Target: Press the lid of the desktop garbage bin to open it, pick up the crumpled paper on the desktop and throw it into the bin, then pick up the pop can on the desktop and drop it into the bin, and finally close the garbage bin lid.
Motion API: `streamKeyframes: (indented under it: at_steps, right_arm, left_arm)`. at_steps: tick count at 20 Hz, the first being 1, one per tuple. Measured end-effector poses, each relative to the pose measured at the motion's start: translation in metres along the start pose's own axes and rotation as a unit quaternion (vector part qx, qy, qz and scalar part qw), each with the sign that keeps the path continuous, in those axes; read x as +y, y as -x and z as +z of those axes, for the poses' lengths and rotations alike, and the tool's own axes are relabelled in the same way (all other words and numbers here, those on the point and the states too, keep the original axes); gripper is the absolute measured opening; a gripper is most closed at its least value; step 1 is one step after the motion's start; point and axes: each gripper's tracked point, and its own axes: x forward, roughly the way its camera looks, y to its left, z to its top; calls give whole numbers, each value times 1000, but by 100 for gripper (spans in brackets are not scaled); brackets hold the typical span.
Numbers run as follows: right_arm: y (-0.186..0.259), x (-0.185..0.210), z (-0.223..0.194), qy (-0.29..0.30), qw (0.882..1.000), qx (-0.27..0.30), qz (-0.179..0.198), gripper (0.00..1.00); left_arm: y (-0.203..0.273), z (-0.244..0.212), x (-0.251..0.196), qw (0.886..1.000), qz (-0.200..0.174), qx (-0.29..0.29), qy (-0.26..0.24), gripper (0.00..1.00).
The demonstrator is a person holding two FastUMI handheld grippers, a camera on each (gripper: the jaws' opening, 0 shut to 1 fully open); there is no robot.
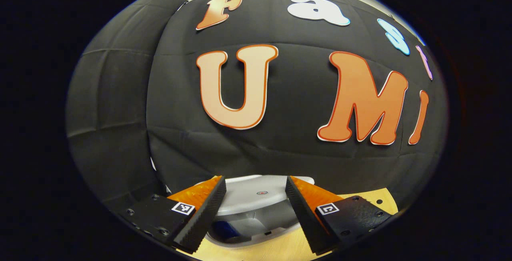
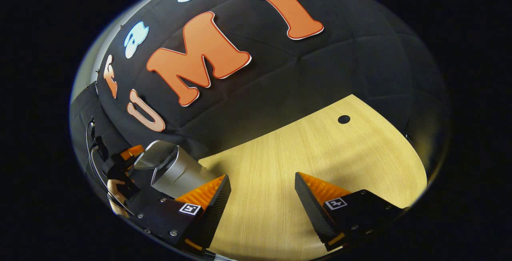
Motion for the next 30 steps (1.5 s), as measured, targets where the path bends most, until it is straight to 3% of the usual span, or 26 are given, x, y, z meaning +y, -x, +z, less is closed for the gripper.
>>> streamKeyframes:
  at_steps: [3,7,9,14,17,19,23,30]
  right_arm:
    - [2,-4,-3,8,1000,7,-4,96]
    - [6,-11,1,5,1000,6,-8,96]
    - [6,-13,1,4,1000,7,-12,96]
    - [3,-13,-3,9,1000,14,-14,96]
    - [1,-13,-5,13,1000,18,-13,96]
    - [0,-10,-6,11,1000,22,-10,96]
    - [2,-9,1,4,1000,14,-9,96]
    - [18,9,48,63,995,-63,-35,96]
  left_arm:
    - [0,-46,-1,999,16,39,0,95]
    - [-10,-65,5,997,37,50,-54,94]
    - [-10,-80,6,994,43,81,-51,95]
    - [-14,-88,5,994,44,72,-63,94]
    - [-14,-78,2,990,53,32,-127,97]
    - [-15,-67,1,989,60,6,-133,95]
    - [-11,-61,-2,988,39,16,-145,93]
    - [49,0,-66,996,-47,-31,-71,95]
